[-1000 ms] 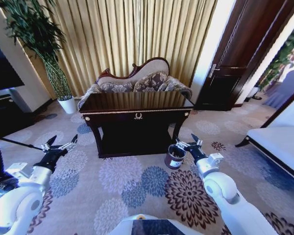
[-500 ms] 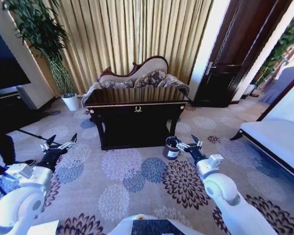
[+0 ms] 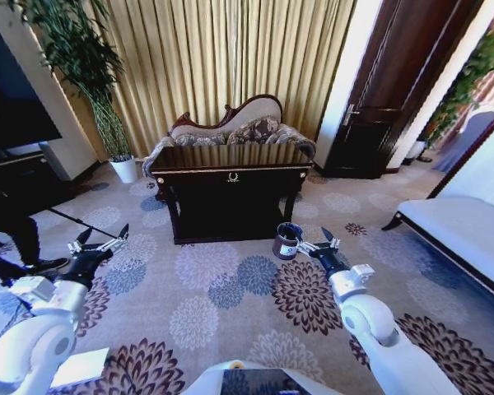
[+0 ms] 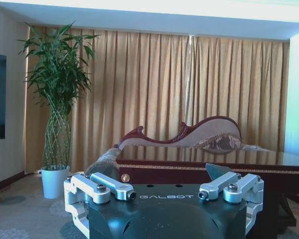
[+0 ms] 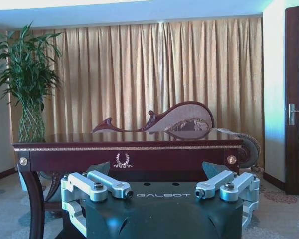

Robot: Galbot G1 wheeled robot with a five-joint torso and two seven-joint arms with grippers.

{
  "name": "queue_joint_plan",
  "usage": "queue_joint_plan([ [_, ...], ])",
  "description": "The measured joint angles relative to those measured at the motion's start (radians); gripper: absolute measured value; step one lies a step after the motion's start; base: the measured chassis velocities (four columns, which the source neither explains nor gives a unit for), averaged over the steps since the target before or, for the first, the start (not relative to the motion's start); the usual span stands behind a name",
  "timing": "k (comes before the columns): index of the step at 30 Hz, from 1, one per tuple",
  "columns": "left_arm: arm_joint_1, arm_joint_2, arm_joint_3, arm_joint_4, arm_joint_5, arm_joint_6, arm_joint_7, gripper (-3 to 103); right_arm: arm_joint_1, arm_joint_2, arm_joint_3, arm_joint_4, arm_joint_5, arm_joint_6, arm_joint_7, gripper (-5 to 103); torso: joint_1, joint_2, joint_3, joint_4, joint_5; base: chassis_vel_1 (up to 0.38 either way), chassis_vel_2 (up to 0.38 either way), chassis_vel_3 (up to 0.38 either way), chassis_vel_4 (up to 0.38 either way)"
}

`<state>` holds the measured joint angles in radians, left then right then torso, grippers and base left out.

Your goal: Move to the front of the table and place the trash on the table into the trash bin.

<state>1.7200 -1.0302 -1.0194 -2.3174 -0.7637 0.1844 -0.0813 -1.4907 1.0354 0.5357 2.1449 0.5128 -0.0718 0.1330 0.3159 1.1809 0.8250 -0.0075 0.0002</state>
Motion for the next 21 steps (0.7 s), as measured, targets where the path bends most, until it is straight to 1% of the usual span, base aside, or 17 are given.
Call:
queue_joint_plan([
  [3,-0.002,-0.001,0.005,0.003,0.003,-0.001,0.000,100,-0.004,0.002,0.000,-0.001,-0.033,0.006,0.000,100,0.000,0.000,0.000,0.0001,-0.0003,0.000,0.000,0.000,0.000],
  [6,-0.004,-0.001,0.006,0.005,0.012,0.000,0.001,100,-0.005,0.005,-0.001,0.000,-0.039,0.006,0.003,100,0.000,0.000,0.000,0.0000,0.0000,0.000,0.000,0.000,0.000],
  [7,-0.004,0.000,0.005,0.006,0.017,0.002,0.001,100,-0.006,0.005,-0.001,0.001,-0.041,0.006,0.004,100,0.000,0.000,0.000,0.0001,-0.0004,0.000,0.000,0.000,0.000],
  [21,-0.004,0.001,0.004,0.007,0.020,0.004,0.001,100,-0.006,0.006,-0.002,0.003,-0.042,0.005,0.008,100,0.000,0.000,0.000,0.0001,-0.0002,0.000,0.000,0.000,0.000],
])
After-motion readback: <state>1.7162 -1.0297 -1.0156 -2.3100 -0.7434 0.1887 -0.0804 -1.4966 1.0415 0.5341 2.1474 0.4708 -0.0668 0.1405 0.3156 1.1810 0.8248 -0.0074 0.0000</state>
